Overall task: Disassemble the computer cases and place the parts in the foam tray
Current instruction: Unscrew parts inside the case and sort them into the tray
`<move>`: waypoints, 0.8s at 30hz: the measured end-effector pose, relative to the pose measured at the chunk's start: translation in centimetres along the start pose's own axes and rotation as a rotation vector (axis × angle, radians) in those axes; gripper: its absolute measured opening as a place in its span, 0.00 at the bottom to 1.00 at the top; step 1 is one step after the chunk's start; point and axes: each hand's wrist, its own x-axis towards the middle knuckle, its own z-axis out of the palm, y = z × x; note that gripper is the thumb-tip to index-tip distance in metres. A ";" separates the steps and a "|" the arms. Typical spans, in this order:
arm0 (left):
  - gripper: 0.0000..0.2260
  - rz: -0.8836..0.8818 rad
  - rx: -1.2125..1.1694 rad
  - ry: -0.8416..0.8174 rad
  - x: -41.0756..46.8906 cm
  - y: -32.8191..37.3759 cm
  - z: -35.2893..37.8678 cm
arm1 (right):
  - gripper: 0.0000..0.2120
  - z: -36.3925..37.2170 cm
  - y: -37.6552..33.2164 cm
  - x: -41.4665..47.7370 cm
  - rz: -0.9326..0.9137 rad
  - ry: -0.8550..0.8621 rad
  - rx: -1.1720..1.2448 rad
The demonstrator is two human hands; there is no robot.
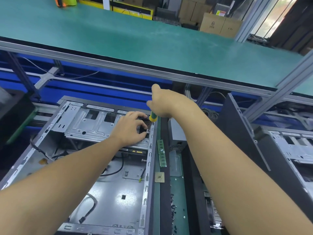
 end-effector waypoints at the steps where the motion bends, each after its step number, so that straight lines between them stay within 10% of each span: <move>1: 0.08 -0.002 0.001 0.000 0.0 0.0 0.0 | 0.07 -0.4 0.0 -0.2 -0.024 -0.062 0.019; 8: 0.08 -0.009 0.010 -0.007 0.0 -0.1 0.2 | 0.25 0.0 -0.3 -0.1 0.060 -0.058 -0.007; 15: 0.06 -0.025 -0.001 -0.004 0.1 -0.3 0.3 | 0.08 -0.3 0.3 0.1 -0.045 -0.078 0.040; 24: 0.03 -0.045 -0.021 -0.021 0.1 -0.1 0.3 | 0.25 0.0 0.5 0.0 0.041 -0.015 -0.171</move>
